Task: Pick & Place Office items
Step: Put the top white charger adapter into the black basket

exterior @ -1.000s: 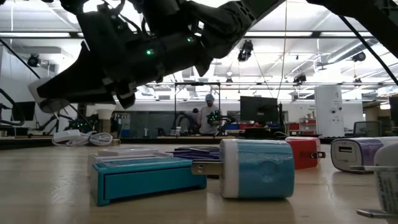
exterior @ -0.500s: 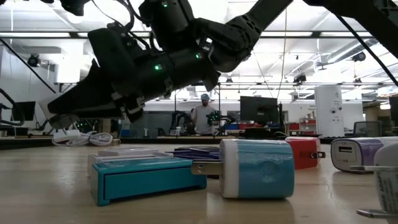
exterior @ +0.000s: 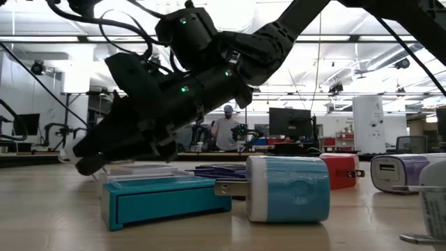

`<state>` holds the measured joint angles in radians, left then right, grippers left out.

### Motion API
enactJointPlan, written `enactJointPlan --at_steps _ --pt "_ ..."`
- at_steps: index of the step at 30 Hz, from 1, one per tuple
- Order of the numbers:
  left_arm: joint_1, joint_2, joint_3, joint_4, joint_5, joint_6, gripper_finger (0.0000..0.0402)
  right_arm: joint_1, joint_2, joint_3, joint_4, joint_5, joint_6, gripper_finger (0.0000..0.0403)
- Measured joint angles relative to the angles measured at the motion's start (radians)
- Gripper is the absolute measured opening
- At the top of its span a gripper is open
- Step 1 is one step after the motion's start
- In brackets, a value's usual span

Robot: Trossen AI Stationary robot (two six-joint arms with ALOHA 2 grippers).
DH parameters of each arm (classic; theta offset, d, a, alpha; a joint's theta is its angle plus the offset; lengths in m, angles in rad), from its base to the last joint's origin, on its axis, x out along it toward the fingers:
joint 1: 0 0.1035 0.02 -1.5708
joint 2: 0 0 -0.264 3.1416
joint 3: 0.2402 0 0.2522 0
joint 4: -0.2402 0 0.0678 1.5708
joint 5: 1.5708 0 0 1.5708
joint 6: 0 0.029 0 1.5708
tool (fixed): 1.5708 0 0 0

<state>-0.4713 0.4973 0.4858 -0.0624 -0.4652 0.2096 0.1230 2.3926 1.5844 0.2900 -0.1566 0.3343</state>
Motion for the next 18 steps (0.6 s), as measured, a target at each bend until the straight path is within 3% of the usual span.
enactJointPlan --at_steps 11,18 --pt "0.0 0.0 0.0 0.0 0.0 0.0 0.0262 0.001 -0.001 -0.001 -0.013 0.0 0.006 0.0133" --pt "0.001 0.0 0.0 0.0 0.0 0.0 0.0262 0.001 -0.001 -0.003 -0.024 0.002 0.003 0.0169"
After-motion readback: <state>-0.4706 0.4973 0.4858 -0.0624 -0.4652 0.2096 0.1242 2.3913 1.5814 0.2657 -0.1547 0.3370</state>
